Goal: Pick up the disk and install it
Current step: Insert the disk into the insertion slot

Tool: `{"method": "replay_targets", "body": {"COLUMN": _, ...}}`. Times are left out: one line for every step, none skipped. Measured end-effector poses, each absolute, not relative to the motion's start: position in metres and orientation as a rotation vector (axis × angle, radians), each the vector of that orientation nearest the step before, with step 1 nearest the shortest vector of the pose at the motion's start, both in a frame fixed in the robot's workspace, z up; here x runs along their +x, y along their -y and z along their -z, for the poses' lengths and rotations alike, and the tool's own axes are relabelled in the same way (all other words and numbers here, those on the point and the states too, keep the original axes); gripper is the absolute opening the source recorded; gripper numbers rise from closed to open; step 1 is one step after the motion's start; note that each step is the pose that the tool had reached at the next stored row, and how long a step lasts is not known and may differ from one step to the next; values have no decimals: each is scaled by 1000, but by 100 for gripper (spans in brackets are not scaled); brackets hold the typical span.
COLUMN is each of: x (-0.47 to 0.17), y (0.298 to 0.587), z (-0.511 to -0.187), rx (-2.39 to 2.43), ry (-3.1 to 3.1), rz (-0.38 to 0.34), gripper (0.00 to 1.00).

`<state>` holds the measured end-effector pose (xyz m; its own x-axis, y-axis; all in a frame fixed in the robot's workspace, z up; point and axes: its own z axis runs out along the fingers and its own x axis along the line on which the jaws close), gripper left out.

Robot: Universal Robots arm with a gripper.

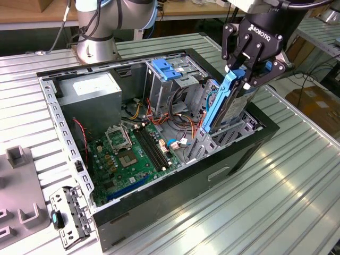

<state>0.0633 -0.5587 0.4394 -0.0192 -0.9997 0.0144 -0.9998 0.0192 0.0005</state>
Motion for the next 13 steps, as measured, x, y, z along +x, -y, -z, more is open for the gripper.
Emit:
{"method": "replay_targets", "body": {"x": 63, "y": 559, "z": -437, "rx": 2193, "ry": 2235, "rz": -15, "gripper": 37}}
{"method": "replay_targets", "body": {"x": 63, "y": 559, "z": -435, "rx": 2193, "ry": 2234, "rz": -15, "gripper": 37}}
{"method": "replay_targets", "body": {"x": 63, "y": 560, "z": -431, "rx": 2194, "ry": 2234, "rz": -15, "gripper": 37}}
{"method": "replay_targets", "body": {"x": 63, "y": 560, "z": -428, "rx": 2194, "ry": 2234, "rz": -15, "gripper": 37}}
{"method": "replay_targets", "body": {"x": 63, "y": 560, "z": -423, "rx": 2194, "ry": 2233, "rz": -15, "gripper": 37}}
{"method": "replay_targets", "body": {"x": 63, "y": 561, "z": -420, "rx": 2194, "ry": 2233, "rz": -15, "gripper": 37}}
{"method": "replay_targets", "body": {"x": 63, "y": 561, "z": -419, "rx": 2195, "ry": 2233, "rz": -15, "gripper": 37}}
{"method": "replay_targets", "body": {"x": 63, "y": 561, "z": -417, "rx": 2195, "ry": 2233, "rz": -15, "gripper": 37}}
{"method": "replay_targets", "body": {"x": 63, "y": 561, "z": -415, "rx": 2195, "ry": 2233, "rz": -15, "gripper": 37}}
{"method": "replay_targets", "body": {"x": 63, "y": 562, "z": -413, "rx": 2195, "ry": 2233, "rz": -16, "gripper": 37}}
{"method": "replay_targets", "body": {"x": 63, "y": 562, "z": -411, "rx": 2195, "ry": 2233, "rz": -15, "gripper": 37}}
{"method": "replay_targets", "body": {"x": 63, "y": 562, "z": -410, "rx": 2195, "ry": 2233, "rz": -16, "gripper": 37}}
{"method": "replay_targets", "body": {"x": 63, "y": 562, "z": -407, "rx": 2195, "ry": 2232, "rz": -16, "gripper": 37}}
